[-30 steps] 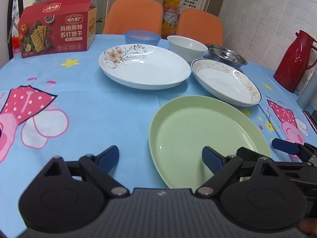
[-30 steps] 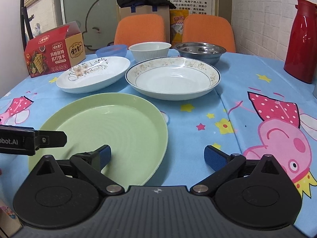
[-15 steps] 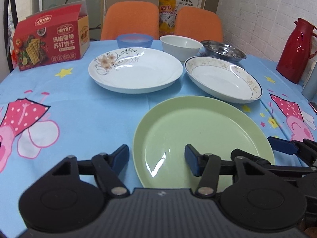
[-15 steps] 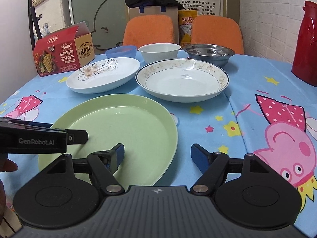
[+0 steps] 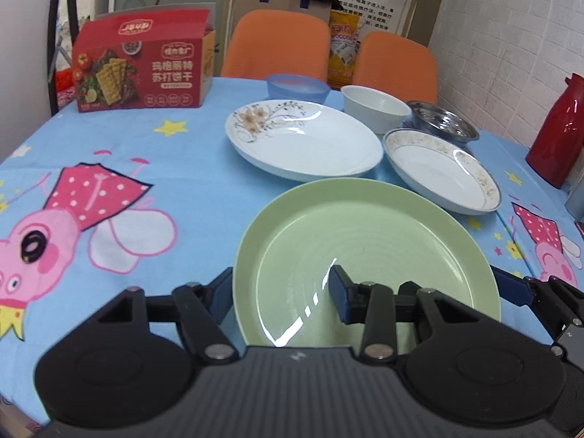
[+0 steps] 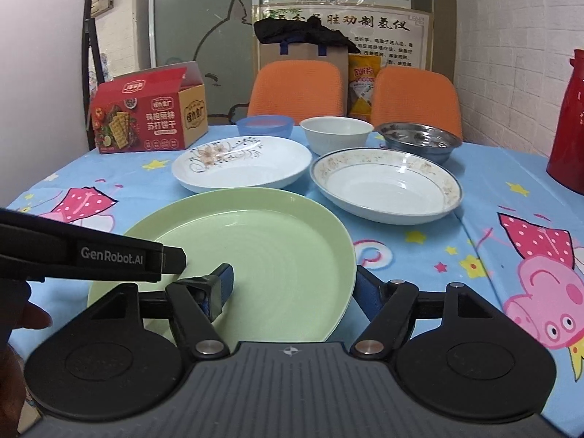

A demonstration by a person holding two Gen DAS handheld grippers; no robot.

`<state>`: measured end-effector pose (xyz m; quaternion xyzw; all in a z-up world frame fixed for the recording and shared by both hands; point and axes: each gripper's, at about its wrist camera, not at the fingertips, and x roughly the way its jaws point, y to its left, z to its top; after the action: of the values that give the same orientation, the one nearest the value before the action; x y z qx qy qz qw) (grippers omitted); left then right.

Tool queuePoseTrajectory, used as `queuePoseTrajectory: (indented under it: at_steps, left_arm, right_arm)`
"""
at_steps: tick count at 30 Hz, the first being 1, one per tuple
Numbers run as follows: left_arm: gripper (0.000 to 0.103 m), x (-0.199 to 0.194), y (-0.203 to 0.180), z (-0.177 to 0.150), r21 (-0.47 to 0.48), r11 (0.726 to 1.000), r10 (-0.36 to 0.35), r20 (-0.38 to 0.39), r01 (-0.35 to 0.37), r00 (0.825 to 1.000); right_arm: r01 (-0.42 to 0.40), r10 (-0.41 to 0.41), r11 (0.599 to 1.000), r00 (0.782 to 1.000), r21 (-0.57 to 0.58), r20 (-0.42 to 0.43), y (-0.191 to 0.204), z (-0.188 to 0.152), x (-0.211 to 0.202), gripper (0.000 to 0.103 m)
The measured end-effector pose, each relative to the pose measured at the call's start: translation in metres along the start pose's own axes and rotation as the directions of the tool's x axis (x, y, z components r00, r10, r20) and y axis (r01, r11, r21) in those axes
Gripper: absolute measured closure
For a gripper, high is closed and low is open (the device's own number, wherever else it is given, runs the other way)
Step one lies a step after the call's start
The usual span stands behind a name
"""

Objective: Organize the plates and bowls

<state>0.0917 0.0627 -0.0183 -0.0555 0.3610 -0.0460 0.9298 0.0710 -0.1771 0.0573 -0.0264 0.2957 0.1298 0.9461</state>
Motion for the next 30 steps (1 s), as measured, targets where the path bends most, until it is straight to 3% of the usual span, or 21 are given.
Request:
queuePoseTrajectory:
  at_steps: [6, 10, 12, 14, 19, 23, 30]
  left_arm:
    - [0.062, -0.001, 0.037, -0.001, -0.052, 0.998, 0.045, -0.005, -0.045, 0.999]
    - [0.061, 0.009, 0.039, 0.0, -0.05, 0.997, 0.053, -0.007, -0.054, 0.999]
    - [0.055, 0.015, 0.036, -0.001, -0.034, 0.997, 0.071, 0.004, -0.071, 0.997]
    - [0.038, 0.015, 0.037, 0.0, -0.037, 0.998, 0.043, -0.005, -0.043, 0.999]
    - [0.033, 0.005, 0.06, 0.006, -0.142, 0.988, -0.062, 0.012, 0.063, 0.998]
    - [0.033, 0.01, 0.072, 0.026, -0.18, 0.981, -0.07, 0.016, 0.072, 0.997]
    - [0.033, 0.02, 0.074, 0.065, -0.141, 0.988, -0.061, 0.052, 0.068, 0.997]
  right_arm:
    - [-0.073, 0.072, 0.997, 0.997, -0.03, -0.016, 0.03, 0.005, 0.014, 0.0]
    - [-0.058, 0.057, 0.997, 0.998, -0.045, -0.031, 0.036, 0.005, 0.026, 0.0]
    - [-0.073, 0.072, 0.997, 0.996, -0.029, -0.056, 0.033, 0.002, 0.034, 0.0]
    - [-0.095, 0.094, 0.995, 0.994, -0.025, -0.056, 0.03, 0.002, 0.033, 0.0]
    - [-0.149, 0.151, 0.985, 0.988, 0.091, -0.023, 0.0, 0.01, 0.018, 0.0]
    - [-0.138, 0.138, 0.987, 0.99, 0.088, -0.001, -0.015, 0.026, 0.017, 0.0]
    - [-0.127, 0.125, 0.991, 0.991, 0.033, 0.045, -0.035, 0.068, 0.037, 0.0]
